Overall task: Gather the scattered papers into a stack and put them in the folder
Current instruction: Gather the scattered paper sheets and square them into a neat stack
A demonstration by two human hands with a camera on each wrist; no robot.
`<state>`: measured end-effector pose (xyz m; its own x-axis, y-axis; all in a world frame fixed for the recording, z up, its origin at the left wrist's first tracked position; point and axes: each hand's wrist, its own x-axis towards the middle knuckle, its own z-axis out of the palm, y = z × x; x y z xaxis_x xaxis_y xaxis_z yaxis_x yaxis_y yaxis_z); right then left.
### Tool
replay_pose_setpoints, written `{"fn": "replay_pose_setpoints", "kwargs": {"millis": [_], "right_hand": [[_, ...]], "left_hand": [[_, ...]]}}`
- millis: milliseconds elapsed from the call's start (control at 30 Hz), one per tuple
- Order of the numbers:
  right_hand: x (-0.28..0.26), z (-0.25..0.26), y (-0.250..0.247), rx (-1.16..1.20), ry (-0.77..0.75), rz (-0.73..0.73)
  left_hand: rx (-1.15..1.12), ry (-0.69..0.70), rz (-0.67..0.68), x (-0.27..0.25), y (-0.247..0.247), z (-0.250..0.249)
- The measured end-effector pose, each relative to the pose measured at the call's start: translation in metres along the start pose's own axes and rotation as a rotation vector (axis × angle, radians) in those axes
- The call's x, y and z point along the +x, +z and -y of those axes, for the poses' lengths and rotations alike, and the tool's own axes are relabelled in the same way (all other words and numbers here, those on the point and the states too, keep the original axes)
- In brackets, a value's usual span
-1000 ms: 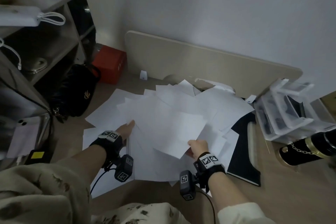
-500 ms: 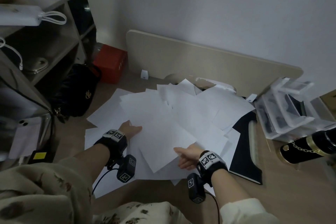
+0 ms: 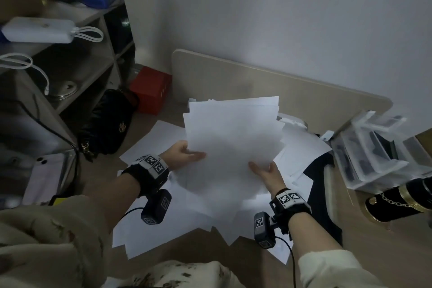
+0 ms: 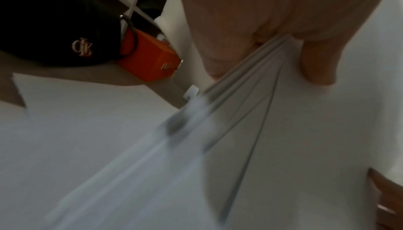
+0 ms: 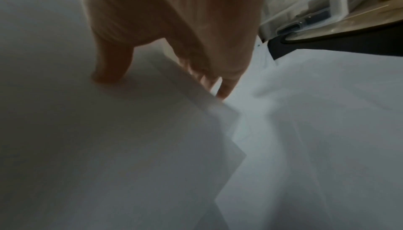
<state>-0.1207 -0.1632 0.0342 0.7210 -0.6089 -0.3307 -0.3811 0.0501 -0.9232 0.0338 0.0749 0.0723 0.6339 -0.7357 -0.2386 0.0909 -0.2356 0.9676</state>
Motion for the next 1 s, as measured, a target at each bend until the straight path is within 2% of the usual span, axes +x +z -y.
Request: {"fn": "replay_pose_setpoints", "kwargs": {"millis": [100, 200, 300, 400, 500, 600, 667, 800, 867, 933, 1000], "right_hand": [[-0.005, 0.016, -0.002, -0.019, -0.085, -0.064], [-0.007, 0.022, 0.002, -0.008, -0.154, -0.071], [-0.006, 0.021, 0.011, -0.075, -0.149, -0.079], [-0.007, 0.018, 0.015, -0.043, -0.124, -0.022], [-0.010, 0.020, 0.012, 0.033, -0.104, -0.005], [-0.008, 0.030, 0.007, 0.136, -0.066, -0.087], [-0.005, 0.036, 0.005, 0.213, -0.046, -0.090], [-0.007, 0.043, 0.010, 0.278, -0.056, 0.022], [-0.004, 0.043, 0.012, 0.324, -0.010, 0.084], [-0.006, 0.045, 0.016, 0.330, 0.002, 0.114], [-0.007, 0.046, 0.023, 0.293, 0.001, 0.085]], "left_hand": [[-0.042, 0.015, -0.024, 0.002, -0.002, -0.003], [-0.115, 0.045, -0.138, 0.000, 0.002, -0.005], [-0.185, 0.052, -0.256, 0.003, 0.005, -0.004], [-0.250, 0.030, -0.324, 0.002, 0.004, -0.005], [-0.276, 0.024, -0.322, -0.003, 0.003, -0.009], [-0.334, 0.017, -0.274, -0.007, -0.002, -0.014], [-0.364, 0.006, -0.242, -0.008, -0.007, -0.015], [-0.369, 0.002, -0.176, -0.011, -0.016, -0.017], [-0.362, -0.022, -0.171, -0.012, -0.023, -0.017], [-0.334, -0.030, -0.182, -0.011, -0.029, -0.018], [-0.289, -0.022, -0.210, -0.011, -0.028, -0.023]]}}
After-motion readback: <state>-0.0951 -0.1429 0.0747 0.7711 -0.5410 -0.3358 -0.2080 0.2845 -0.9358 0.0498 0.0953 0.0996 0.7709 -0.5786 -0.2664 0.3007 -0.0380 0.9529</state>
